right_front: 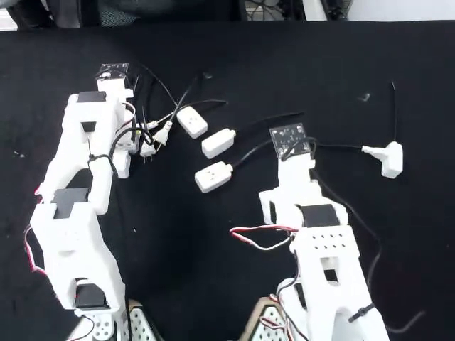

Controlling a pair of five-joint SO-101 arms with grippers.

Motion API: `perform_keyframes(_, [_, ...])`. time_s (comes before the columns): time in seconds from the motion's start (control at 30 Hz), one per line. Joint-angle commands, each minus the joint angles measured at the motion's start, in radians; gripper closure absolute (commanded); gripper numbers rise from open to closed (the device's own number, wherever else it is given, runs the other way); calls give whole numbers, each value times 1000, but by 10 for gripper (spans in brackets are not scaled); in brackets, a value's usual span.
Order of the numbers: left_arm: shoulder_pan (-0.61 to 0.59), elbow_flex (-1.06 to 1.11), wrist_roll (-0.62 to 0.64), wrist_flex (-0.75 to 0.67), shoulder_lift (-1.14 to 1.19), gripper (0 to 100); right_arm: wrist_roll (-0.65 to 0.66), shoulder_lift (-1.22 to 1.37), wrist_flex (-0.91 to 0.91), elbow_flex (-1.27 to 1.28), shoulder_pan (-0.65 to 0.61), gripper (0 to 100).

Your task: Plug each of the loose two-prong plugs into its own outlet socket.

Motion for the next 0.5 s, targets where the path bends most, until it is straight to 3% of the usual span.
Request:
perform_keyframes(0.0, [4,-114,-23,112,-133,970,-6,-24,-11,-5,-8,684])
perform_keyframes(0.17, [-4,-226,-155,311,-256,970,-6,-24,-11,-5,-6,684])
perform_keyframes(0.47, [-64,-252,-687,560,-382,970,-6,-27,-11,-5,-8,684])
